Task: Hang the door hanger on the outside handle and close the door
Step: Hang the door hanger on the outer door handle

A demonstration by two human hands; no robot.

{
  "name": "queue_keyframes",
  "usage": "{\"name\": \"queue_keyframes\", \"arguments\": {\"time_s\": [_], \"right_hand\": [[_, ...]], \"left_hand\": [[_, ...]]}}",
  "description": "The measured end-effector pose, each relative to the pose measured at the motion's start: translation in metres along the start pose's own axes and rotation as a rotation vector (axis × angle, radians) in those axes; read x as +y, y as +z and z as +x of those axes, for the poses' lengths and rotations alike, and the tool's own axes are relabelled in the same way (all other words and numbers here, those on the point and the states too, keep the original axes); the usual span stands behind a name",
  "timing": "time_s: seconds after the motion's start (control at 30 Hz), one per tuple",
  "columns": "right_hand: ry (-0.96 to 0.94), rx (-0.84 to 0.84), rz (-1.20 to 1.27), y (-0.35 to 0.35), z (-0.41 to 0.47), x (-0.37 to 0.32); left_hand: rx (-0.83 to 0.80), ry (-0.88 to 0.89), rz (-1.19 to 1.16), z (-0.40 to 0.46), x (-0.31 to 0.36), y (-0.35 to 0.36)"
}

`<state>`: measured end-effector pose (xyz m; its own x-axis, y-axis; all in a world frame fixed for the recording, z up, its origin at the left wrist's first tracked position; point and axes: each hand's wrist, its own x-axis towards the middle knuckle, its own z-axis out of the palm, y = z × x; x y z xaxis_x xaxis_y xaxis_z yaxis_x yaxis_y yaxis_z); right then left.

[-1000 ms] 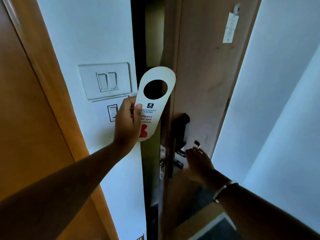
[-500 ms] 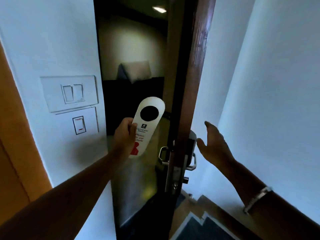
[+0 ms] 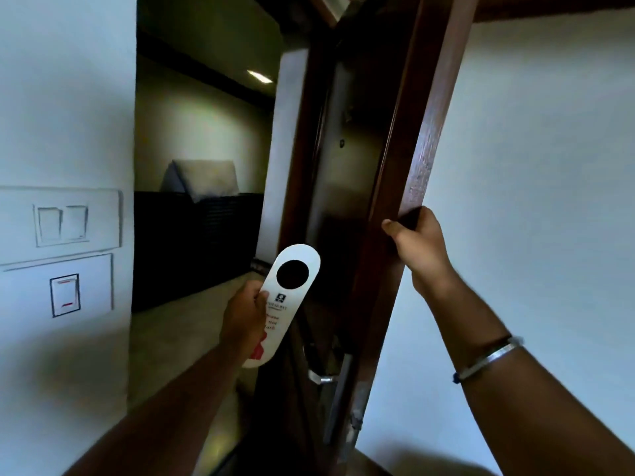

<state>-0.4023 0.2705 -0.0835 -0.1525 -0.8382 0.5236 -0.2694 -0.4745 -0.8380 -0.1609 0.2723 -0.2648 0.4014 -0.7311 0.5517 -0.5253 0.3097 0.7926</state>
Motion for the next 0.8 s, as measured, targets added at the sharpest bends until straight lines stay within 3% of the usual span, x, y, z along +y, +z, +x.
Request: {"name": "queue_keyframes", "arguments": {"time_s": [0.17,0.23,0.33,0.43,0.6,0.8], "right_hand": [[-0.093,0.005,-0.144,-0.025,0.008,0.016],[-0.284,0.027,-0.345,-0.032,0.012,0.022],[-0.674,0.086,-0.834,-0.038,0.02,0.022],[-0.982,-0.105,-1.278,-0.038,0.037,0.014],[-1.048,-0.473,-1.882,-0.031,0.071,0.022],[-1.009,-0.609,-2.23,-0.033,0.106,0.043]], "left_hand": [[-0.055,-0.044,-0.064,-0.009,0.003,0.028],[-0.079,-0.065,-0.088,-0.013,-0.001,0.038],[-0.075,-0.117,-0.081,-0.013,-0.01,0.056],[-0.092,-0.138,-0.079,-0.012,-0.015,0.072],[-0.117,-0.177,-0.083,-0.006,-0.032,0.099],[-0.149,-0.155,0.01,-0.002,-0.05,0.144]]}}
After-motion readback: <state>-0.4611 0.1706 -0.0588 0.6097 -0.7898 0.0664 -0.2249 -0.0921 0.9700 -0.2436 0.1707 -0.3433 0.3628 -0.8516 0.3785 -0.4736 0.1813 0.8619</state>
